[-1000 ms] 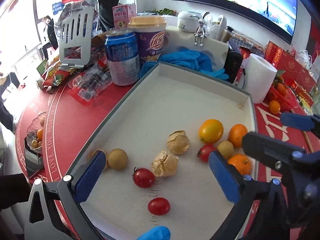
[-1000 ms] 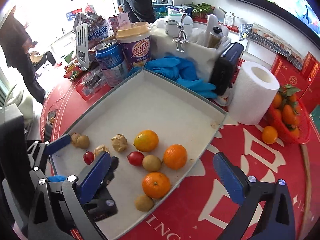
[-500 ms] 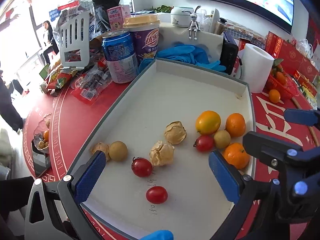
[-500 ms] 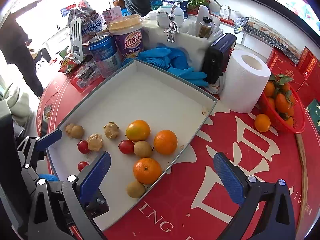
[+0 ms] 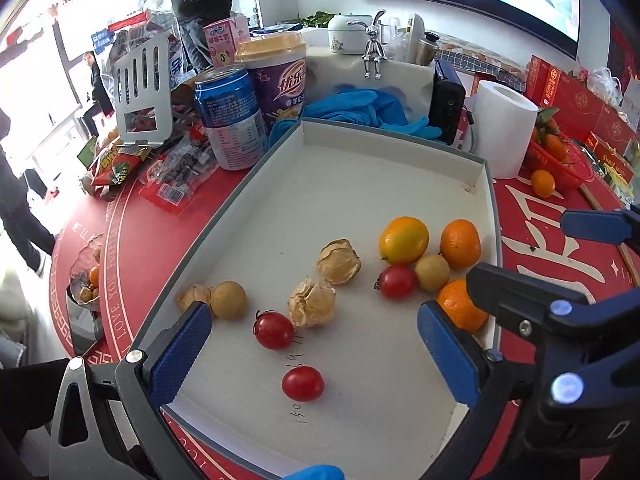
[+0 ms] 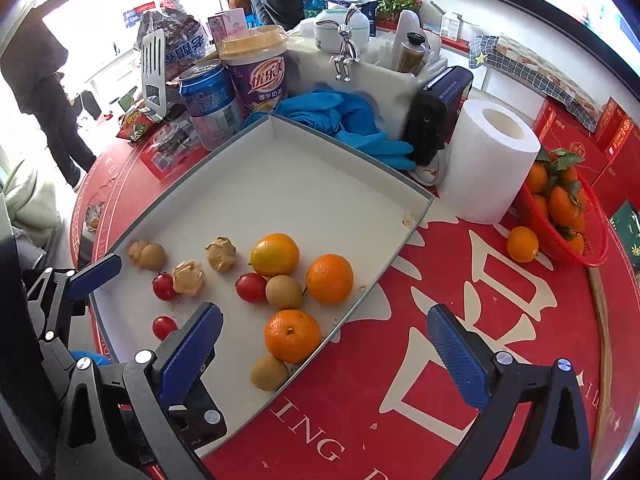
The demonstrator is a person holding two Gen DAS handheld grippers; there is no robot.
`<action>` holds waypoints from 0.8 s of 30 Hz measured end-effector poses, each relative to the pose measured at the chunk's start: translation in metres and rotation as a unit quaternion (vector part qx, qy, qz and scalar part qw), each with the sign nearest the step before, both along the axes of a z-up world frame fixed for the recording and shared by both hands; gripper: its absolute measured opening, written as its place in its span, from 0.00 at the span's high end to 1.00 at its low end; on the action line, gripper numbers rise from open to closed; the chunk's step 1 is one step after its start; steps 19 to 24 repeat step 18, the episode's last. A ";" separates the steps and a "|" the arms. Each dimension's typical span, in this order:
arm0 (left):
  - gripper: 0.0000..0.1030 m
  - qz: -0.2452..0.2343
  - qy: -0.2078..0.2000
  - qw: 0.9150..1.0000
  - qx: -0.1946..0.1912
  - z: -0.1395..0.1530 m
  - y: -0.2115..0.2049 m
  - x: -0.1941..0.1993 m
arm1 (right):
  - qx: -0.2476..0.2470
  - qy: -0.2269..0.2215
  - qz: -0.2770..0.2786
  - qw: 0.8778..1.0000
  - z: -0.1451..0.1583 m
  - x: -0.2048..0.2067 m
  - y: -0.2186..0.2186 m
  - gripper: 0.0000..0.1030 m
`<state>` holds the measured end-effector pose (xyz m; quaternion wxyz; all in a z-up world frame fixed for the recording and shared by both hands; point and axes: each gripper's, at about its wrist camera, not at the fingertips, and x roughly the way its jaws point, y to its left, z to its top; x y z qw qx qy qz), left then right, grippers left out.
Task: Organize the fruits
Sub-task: 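Withdraw both open tools from the tray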
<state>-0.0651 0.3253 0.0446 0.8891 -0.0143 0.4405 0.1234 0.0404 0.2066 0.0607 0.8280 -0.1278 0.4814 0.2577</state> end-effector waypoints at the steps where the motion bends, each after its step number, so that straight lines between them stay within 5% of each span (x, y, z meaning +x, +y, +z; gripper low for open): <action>1: 0.00 -0.001 0.000 1.000 0.001 0.000 -0.001 0.000 | -0.001 -0.001 0.000 1.000 0.000 0.000 0.000 0.00; 24: 0.00 -0.009 -0.003 1.000 0.011 0.004 -0.009 -0.004 | 0.000 -0.006 0.009 1.000 0.001 -0.007 -0.002 0.00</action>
